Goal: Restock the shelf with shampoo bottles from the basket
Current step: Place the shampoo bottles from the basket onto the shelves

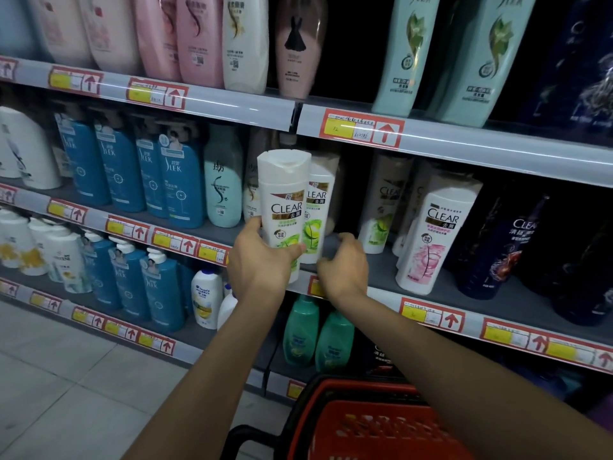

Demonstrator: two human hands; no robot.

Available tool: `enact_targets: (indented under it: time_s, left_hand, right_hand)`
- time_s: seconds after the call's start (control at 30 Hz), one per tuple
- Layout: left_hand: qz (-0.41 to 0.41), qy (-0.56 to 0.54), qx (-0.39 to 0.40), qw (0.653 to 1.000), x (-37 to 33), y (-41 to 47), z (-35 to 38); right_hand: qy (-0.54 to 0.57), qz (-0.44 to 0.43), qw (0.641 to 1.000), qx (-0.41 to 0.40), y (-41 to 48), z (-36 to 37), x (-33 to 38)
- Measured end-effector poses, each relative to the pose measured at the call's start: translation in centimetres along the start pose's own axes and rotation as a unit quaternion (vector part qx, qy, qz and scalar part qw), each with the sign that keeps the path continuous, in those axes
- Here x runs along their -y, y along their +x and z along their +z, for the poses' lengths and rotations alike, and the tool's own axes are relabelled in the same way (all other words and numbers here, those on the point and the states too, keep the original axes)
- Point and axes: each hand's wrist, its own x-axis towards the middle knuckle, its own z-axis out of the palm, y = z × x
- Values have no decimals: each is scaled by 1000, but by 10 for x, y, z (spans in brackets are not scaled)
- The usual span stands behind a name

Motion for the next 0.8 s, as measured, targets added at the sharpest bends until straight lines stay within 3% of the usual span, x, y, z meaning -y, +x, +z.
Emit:
enact_targets:
  time_s: [0.17,0.47,0.8]
  left_hand:
    - [9,-12,42,999,-2,-4,8]
    - [14,-24,81,996,-6,-12,31]
    - [5,-17,73,997,-8,-9,50]
  right_hand:
    - [-4,65,995,-77,11,-16,-16]
    - [1,199,978,-69,39,-19,-18]
    - [-41,216,973,-72,60,-21,-27]
